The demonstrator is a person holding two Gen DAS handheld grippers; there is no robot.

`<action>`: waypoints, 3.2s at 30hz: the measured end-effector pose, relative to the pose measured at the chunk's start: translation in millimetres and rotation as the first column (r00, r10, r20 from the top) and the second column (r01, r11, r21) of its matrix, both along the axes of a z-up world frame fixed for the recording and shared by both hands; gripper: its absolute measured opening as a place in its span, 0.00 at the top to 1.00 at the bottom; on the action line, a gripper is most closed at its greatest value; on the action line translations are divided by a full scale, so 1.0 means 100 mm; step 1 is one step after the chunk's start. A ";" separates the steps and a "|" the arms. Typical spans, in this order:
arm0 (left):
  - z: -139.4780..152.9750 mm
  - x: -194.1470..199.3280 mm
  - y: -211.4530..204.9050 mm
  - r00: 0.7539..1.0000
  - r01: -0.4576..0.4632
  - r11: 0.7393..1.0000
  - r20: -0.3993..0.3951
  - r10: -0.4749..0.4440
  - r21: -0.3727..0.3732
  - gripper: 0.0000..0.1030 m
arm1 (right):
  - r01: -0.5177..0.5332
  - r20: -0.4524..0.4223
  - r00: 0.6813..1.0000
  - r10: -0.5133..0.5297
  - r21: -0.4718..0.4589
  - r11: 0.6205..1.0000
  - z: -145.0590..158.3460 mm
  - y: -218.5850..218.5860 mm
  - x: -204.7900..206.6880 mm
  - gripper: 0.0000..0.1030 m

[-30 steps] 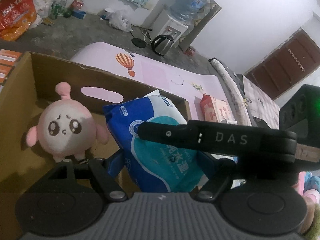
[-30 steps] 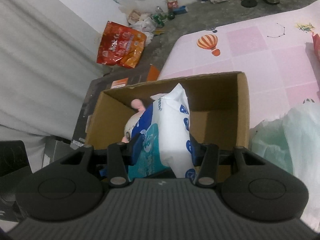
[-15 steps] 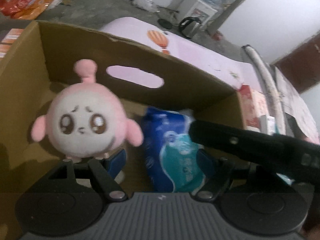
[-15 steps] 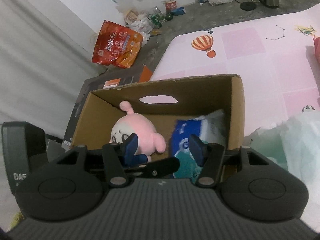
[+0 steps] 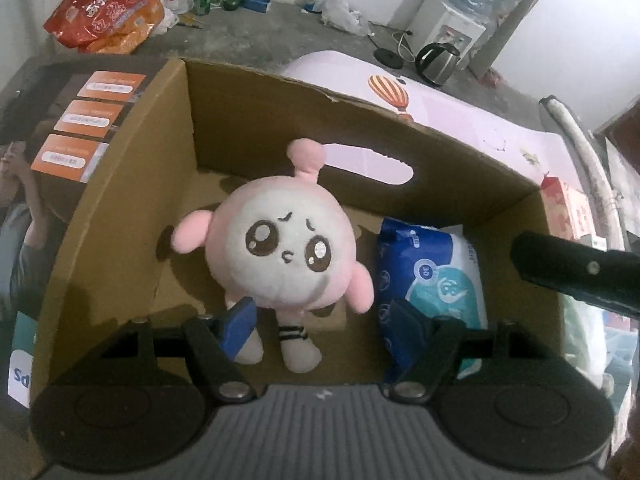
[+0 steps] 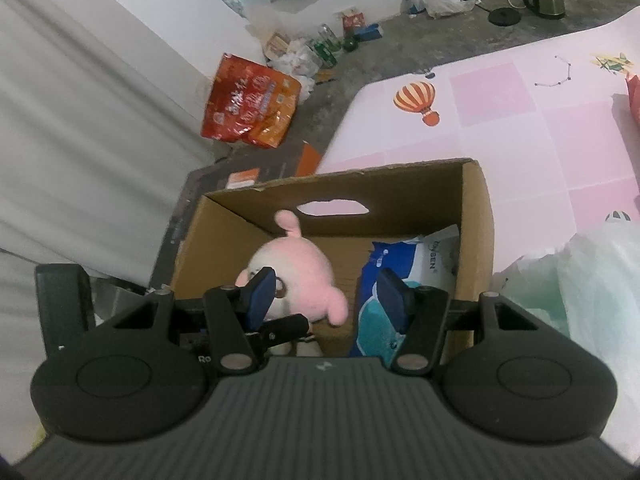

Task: Organize soft objects
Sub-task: 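Lower the pack into the box beside the pink doll and open both grippers, then withdraw both tools from the box back toward the bed, then close the left gripper on the orange-striped knotted towel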

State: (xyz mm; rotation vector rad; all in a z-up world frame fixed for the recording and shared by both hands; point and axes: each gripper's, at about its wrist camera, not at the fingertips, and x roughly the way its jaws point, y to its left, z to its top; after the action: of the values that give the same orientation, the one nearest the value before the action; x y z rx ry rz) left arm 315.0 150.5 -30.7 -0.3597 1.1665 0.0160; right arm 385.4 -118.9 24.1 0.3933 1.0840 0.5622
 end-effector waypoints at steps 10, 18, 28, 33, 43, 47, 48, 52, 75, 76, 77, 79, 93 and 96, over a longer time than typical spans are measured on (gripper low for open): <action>0.18 -0.04 -0.10 0.995 -0.006 0.973 0.100 0.030 -0.232 0.25 | 0.000 0.052 0.999 -0.010 0.194 0.981 0.24 -0.60 -0.48 0.45; -0.15 0.25 -0.29 0.999 -0.044 0.946 0.013 0.050 -0.322 0.25 | 0.032 0.047 0.998 -0.051 0.346 0.938 0.13 -1.31 -1.05 0.45; -0.42 0.35 -0.29 0.994 -0.109 0.978 -0.036 0.105 -0.176 0.29 | 0.114 -0.017 0.993 -0.115 0.342 0.933 -0.24 -1.84 -1.33 0.45; -0.40 0.29 -0.26 0.993 -0.113 0.979 -0.043 0.107 -0.168 0.29 | 0.123 -0.035 0.992 -0.118 0.339 0.933 -0.38 -1.87 -1.33 0.45; -0.35 0.30 -0.52 0.998 -0.057 0.949 -0.038 0.048 -0.309 0.20 | 0.137 -0.050 0.991 -0.128 0.361 0.922 -0.54 -1.96 -1.32 0.45; -0.36 0.30 -0.59 0.998 -0.059 0.952 -0.036 0.050 -0.302 0.16 | 0.152 -0.060 0.988 -0.140 0.367 0.918 -0.55 -2.03 -1.36 0.45; -0.36 0.30 -0.59 0.998 -0.063 0.950 -0.038 0.054 -0.305 0.17 | 0.156 -0.061 0.988 -0.144 0.367 0.917 -0.56 -2.05 -1.36 0.45; -0.31 0.26 -0.51 0.995 -0.100 0.943 -0.036 0.093 -0.317 0.17 | 0.186 -0.056 0.982 -0.178 0.369 0.910 -0.56 -2.19 -1.45 0.45; 1.39 -1.81 -1.46 0.902 0.174 0.983 0.393 -0.180 0.053 0.12 | 0.482 -0.032 0.860 -0.509 0.376 0.791 -0.98 -3.79 -2.74 0.36; 1.39 -1.92 -1.59 0.888 0.210 0.975 0.402 -0.221 0.072 0.12 | 0.474 -0.043 0.867 -0.497 0.383 0.793 -1.03 -3.77 -2.75 0.36; 1.38 -2.02 -1.74 0.873 0.251 0.964 0.409 -0.266 0.090 0.11 | 0.463 -0.055 0.875 -0.481 0.388 0.797 -1.08 -3.75 -2.76 0.36; 1.30 -2.18 -2.01 0.844 0.334 0.936 0.407 -0.348 0.109 0.09 | 0.441 -0.066 0.889 -0.454 0.395 0.806 -1.15 -3.68 -2.76 0.36; 0.08 -2.44 -3.59 0.667 0.574 0.702 0.257 -0.699 0.421 0.11 | 0.381 0.012 0.915 -0.403 0.305 0.873 -1.21 -3.60 -2.63 0.50; -0.10 -2.33 -3.70 0.648 0.588 0.663 0.221 -0.729 0.463 0.12 | 0.380 0.006 0.916 -0.402 0.311 0.871 -1.26 -3.65 -2.61 0.50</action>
State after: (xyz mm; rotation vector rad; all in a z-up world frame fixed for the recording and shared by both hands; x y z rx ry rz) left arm 81.6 -219.7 -40.2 0.4108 0.8075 -0.4859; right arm 124.3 -484.1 -101.4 0.8381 0.8163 0.3737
